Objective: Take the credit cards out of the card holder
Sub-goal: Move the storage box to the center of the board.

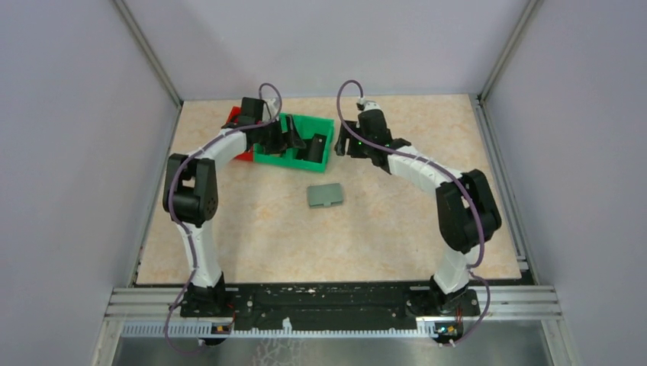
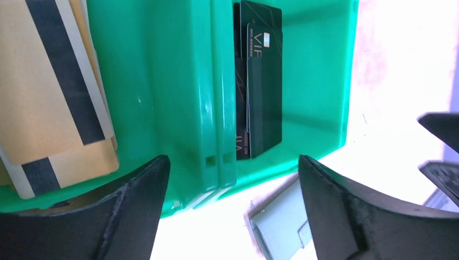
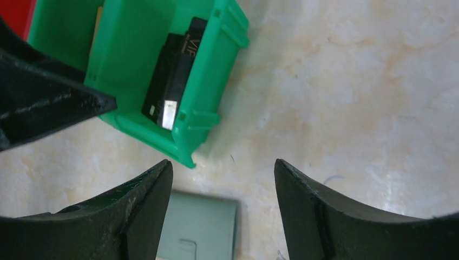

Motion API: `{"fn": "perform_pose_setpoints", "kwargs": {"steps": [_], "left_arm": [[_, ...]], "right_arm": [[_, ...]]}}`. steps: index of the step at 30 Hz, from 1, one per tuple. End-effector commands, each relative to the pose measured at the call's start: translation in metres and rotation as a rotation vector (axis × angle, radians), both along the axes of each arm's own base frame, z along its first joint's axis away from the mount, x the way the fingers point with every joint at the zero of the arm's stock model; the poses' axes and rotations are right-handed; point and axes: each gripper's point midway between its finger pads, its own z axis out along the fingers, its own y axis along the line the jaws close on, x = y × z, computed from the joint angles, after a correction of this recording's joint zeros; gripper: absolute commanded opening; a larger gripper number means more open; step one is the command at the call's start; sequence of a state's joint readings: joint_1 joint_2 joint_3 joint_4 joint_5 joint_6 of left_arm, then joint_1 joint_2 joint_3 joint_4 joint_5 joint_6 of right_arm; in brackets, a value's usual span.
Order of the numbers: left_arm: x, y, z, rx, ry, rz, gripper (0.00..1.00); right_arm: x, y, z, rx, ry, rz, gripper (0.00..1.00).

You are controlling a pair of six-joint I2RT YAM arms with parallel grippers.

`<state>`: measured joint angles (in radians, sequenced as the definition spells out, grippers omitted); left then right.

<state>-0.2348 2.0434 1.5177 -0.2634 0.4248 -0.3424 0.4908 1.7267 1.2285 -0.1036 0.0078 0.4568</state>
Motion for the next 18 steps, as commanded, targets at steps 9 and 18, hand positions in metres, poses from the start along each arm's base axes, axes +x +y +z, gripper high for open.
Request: {"fn": "perform_pose_setpoints", "kwargs": {"steps": [9, 18], "left_arm": [[-0.037, 0.068, 0.121, -0.018, -0.177, -0.064, 0.93], [-0.069, 0.094, 0.086, 0.067, -0.126, -0.047, 0.73]], "right_arm": [[0.063, 0.06, -0.009, -0.026, 0.012, 0.083, 0.62], [0.074, 0.065, -0.039, -0.08, 0.067, 0.083, 0.41]]}}
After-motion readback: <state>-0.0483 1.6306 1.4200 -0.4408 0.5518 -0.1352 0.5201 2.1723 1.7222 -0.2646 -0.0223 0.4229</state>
